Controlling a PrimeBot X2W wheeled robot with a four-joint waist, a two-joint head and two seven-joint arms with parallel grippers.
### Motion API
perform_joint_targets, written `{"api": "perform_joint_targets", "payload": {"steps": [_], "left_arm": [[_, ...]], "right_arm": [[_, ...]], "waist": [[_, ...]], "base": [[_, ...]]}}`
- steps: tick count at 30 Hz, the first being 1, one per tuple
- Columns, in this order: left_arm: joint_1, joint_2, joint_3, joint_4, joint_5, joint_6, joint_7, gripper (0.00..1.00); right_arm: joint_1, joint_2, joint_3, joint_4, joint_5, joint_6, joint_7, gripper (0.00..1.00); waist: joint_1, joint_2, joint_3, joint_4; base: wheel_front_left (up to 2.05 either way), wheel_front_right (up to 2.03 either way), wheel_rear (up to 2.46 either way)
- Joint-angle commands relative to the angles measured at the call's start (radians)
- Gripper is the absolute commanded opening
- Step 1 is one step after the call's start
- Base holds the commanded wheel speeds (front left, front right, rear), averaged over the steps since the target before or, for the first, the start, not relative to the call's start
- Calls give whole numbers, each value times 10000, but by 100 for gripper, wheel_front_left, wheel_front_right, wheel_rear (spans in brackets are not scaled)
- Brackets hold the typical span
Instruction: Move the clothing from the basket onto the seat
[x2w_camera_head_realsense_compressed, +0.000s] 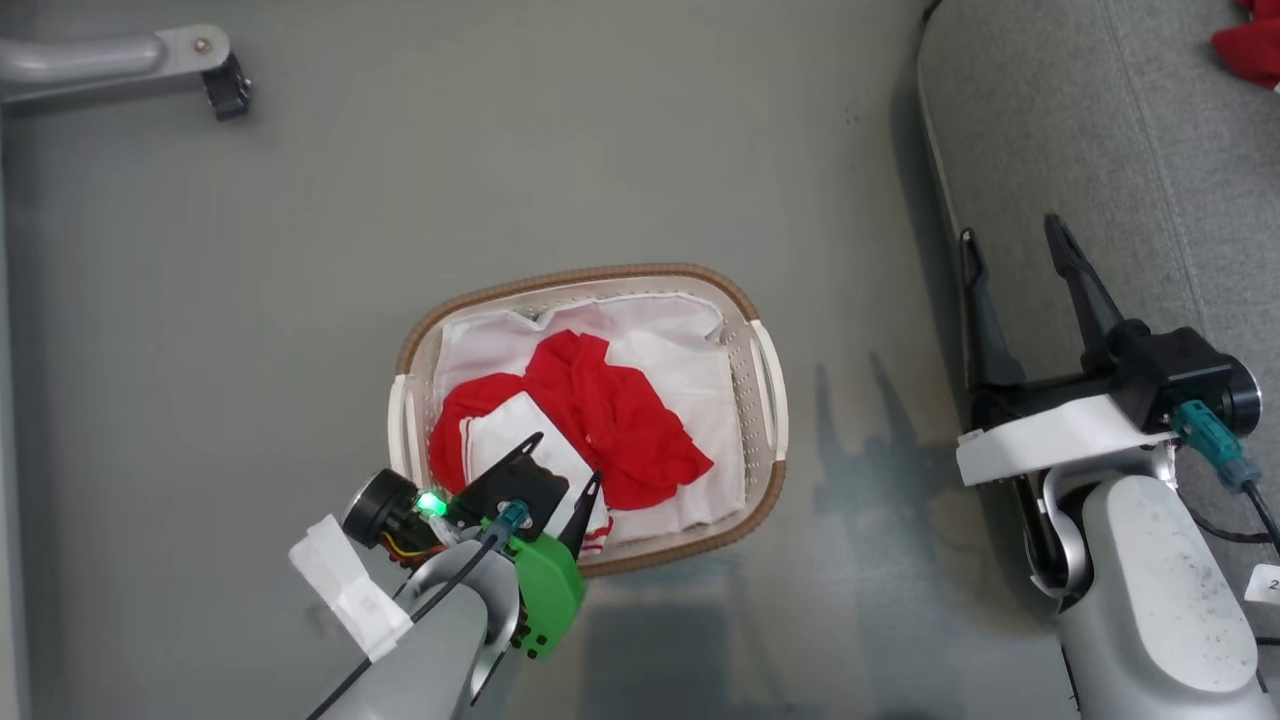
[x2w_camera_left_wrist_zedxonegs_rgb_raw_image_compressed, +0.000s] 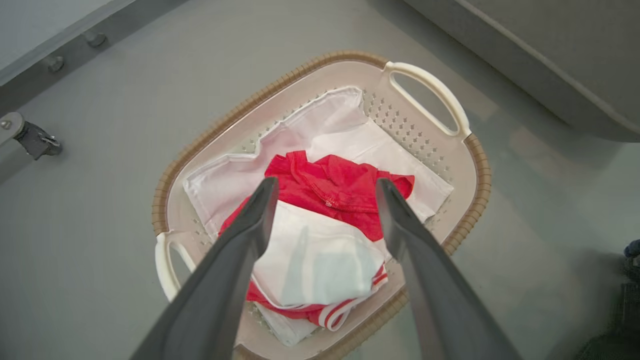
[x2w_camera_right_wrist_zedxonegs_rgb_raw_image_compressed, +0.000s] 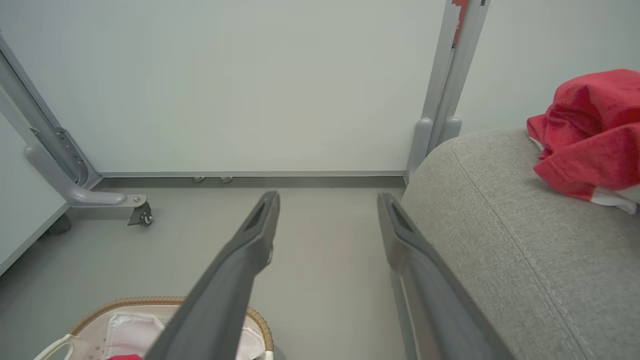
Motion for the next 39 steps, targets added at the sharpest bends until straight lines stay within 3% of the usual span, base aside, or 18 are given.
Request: {"api": "perform_joint_targets", "payload": {"steps": [1,11,22,27,28,29,30,31,32,34,35,39], "left_arm": [[-370,74,-135,299,55,-47,17,100],[-1338,123,-594,2319,206,164,289,100],[-2189,443,-679,3681,409,1236,454,100],[-2414,547,-806,3993,433,1479,679,100],[-2466,564,-824,4043,430,1509,705,95],[-2494,578,-844,4078,427,1520,707,81],[-2526,590,-867,4119,431,1553,774,55],[-2555,597,-885,4146,436,1566,810,47],[-2583,592,-907,4163,436,1594,839,32],[-2628,581,-929,4192,410,1613,891,17],[-2640,563,-948,4212,387,1615,909,0],[-2611,456,-1005,4215,281,1529,709,0]], "right_arm": [[-238,-28,45,-71,102,-14,-20,100],[-900,-24,479,-364,563,-14,-20,100],[-1198,-26,748,-427,979,-14,-20,100],[-1333,-27,852,-387,1132,-14,-20,100],[-1354,-27,872,-386,1147,-14,-20,100],[-1368,-27,886,-384,1175,-14,-20,100],[-1381,-27,901,-382,1211,-14,-20,100],[-1382,-27,913,-384,1234,-14,-20,100],[-1372,-27,924,-392,1240,-14,-20,100],[-1371,-27,934,-394,1259,-14,-20,100],[-1376,-27,931,-384,1274,-14,-20,100],[-1337,-29,857,-303,1274,-14,-20,100]], "waist": [[0,0,1389,-879],[0,0,2617,-1556],[0,0,3255,-1945],[0,0,3348,-2061],[0,0,3366,-2082],[0,0,3378,-2098],[0,0,3393,-2118],[0,0,3404,-2132],[0,0,3416,-2146],[0,0,3420,-2162],[0,0,3406,-2165],[0,0,3249,-2103]], "base": [[0,0,0],[0,0,0],[0,0,0],[0,0,0],[0,0,0],[0,0,0],[0,0,0],[0,0,0],[0,0,0],[0,0,0],[0,0,0],[0,0,0]]}}
